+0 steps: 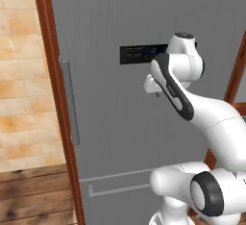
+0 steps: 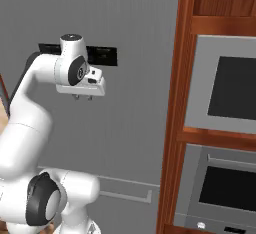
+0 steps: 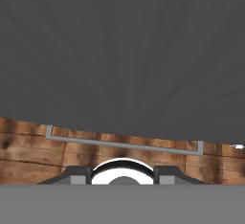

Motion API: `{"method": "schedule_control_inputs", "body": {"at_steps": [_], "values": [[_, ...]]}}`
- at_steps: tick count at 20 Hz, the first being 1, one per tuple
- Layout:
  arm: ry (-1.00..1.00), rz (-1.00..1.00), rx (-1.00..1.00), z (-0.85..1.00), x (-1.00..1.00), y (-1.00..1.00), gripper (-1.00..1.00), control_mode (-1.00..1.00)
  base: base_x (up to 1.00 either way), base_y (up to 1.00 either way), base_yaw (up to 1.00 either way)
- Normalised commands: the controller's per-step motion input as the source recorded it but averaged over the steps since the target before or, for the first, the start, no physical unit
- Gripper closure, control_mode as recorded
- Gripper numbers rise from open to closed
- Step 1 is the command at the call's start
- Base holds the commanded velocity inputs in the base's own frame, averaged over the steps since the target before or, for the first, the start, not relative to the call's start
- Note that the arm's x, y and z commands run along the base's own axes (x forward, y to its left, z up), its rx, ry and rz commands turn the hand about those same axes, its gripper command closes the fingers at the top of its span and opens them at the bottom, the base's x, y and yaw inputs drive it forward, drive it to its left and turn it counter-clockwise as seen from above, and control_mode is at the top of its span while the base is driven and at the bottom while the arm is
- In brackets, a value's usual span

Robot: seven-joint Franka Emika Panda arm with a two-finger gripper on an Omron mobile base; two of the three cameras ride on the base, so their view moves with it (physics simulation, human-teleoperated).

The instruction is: Open the fridge, remove the apple, corn, and chicken drumstick, and place them on any counter.

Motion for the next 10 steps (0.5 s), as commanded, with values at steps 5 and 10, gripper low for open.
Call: {"method": "schedule_control_inputs", "body": {"at_steps": [5, 10], "values": [[0.0, 0.0, 0.0, 0.0, 0.0, 0.0, -1.0, 1.0, -0.19, 0.3, -0.17], [0.0, 0.0, 0.0, 0.0, 0.0, 0.0, -1.0, 1.0, -0.27, 0.89, -0.44]]}}
